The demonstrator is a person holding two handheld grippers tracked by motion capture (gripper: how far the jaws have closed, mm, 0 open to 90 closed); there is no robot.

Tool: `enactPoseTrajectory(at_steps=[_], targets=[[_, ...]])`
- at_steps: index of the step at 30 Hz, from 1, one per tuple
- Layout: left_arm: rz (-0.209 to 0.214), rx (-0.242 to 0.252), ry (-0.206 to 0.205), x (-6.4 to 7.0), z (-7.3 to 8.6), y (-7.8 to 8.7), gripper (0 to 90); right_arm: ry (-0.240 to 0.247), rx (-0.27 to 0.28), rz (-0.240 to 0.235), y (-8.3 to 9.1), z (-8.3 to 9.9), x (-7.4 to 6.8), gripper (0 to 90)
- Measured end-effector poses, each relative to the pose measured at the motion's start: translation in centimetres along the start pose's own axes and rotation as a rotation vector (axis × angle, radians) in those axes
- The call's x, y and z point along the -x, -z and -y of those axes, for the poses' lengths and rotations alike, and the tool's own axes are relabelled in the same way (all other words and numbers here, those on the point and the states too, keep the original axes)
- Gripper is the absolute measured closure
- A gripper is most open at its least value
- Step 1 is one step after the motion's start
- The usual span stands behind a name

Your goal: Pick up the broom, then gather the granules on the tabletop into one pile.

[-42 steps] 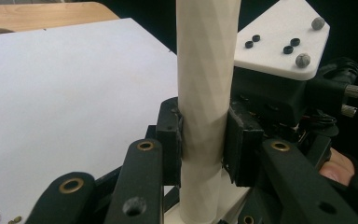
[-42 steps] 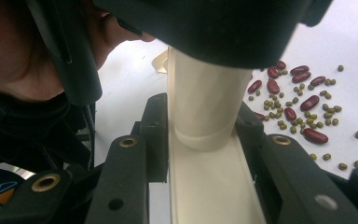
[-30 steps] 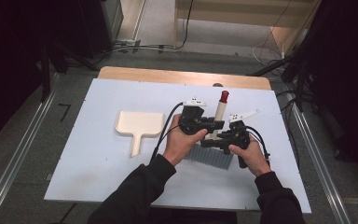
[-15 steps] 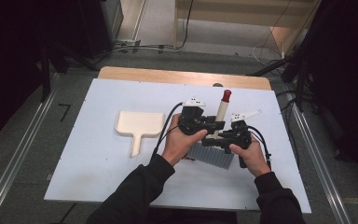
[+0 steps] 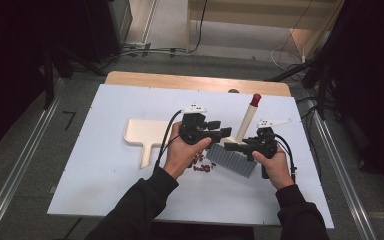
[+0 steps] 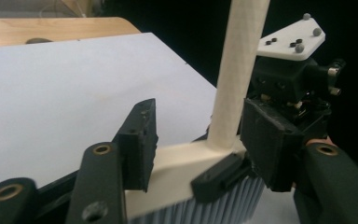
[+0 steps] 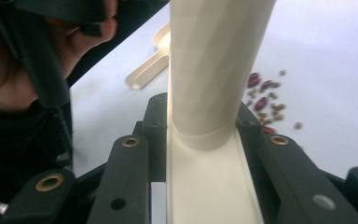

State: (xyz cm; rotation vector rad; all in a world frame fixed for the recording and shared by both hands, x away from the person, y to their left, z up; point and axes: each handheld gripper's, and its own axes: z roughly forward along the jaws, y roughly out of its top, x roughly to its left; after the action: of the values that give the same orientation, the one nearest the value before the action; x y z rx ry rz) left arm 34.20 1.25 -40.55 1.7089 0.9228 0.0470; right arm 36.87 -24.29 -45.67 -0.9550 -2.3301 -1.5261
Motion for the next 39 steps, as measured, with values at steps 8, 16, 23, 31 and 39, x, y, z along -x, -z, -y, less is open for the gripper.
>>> enactPoseTrajectory(at_steps=[8, 16, 23, 31, 39], targets=[[-0.108, 0.03, 0.013, -1.3, 0.6, 2.3, 33.4, -0.017, 0.083, 0.116, 1.2, 0.0, 0.1, 64.3], [-0.208, 0.046, 0.033, -2.9, 1.6, 4.3, 28.1, -0.043, 0.137, 0.206, 2.1, 0.1, 0.4, 64.3], [-0.291, 0.054, 0.032, -3.8, 2.4, 5.9, 23.7, -0.036, 0.157, 0.271, 2.2, 0.2, 0.4, 64.3], [-0.379, 0.088, 0.07, -5.4, 3.2, 8.6, 19.1, -0.031, 0.207, 0.373, 2.7, 0.4, 0.4, 64.3], [-0.459, 0.104, 0.099, -7.6, 4.2, 11.4, 18.5, -0.012, 0.223, 0.439, 2.3, 0.3, 0.5, 64.3]])
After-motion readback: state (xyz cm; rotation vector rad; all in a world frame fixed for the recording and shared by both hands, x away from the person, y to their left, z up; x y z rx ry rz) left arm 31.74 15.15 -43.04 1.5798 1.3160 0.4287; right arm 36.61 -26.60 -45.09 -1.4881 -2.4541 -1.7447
